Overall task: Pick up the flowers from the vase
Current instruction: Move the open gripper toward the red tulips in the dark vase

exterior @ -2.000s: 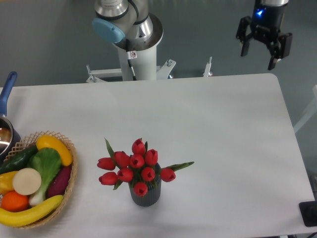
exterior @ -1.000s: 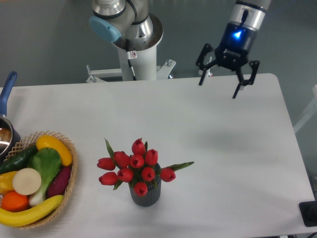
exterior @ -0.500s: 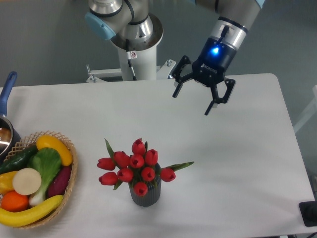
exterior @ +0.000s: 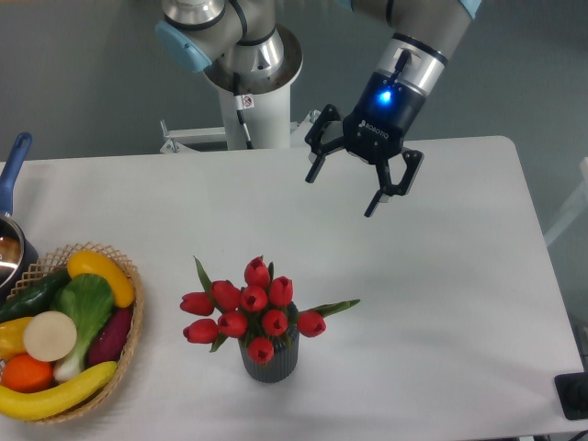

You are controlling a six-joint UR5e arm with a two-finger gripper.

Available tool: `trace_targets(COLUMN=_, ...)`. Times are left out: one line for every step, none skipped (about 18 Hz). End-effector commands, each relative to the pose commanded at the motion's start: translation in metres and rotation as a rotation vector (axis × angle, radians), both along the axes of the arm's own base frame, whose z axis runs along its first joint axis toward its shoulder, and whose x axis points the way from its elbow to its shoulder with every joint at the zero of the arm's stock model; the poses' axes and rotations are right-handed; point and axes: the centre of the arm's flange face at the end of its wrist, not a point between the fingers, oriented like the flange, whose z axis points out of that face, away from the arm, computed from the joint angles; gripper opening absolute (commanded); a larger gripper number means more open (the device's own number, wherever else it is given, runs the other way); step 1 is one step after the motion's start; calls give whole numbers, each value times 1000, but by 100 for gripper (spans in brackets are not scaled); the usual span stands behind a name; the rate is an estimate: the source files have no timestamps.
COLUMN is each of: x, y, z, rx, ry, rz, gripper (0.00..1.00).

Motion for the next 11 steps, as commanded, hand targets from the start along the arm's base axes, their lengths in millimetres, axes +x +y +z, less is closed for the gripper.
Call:
trace_targets(x=1, y=1, z=-1, rx=-1, ry=-2, rz=-4, gripper=100)
trace_targets(x=1, y=1, z=-3, rx=-1, ry=-3, rz=-5, gripper=100)
trace_targets(x=2, y=2, z=-5, rx=-4, ry=-7, rz=-6, gripper=100)
trace_targets(x=3, y=1, z=-7, rx=-4, ry=-7, rz=-9, gripper=100)
trace_targets(x=1, y=2, z=-9, rx=-4, ry=-6, rz=-11, gripper=100)
trace_targets(x=3, y=6, z=-10, rx=-2, ry=4, rz=-22, gripper=100)
trace_targets(x=4, y=14, z=-14, rx=2, ry=14, rz=-37, gripper=100)
trace_targets(x=4, y=19, z=-18, rx=6, ry=26, rz=-48, gripper=100)
trace_targets(x=6, y=23, z=-25, rx=5, ry=27, rz=-56, gripper=100)
trace_targets(x=9, y=25, z=-32, rx=-4, ry=24, rz=-62, gripper=100)
trace_targets(x=13, y=24, z=-40, rx=-12, ry=32, rz=-67, gripper=100)
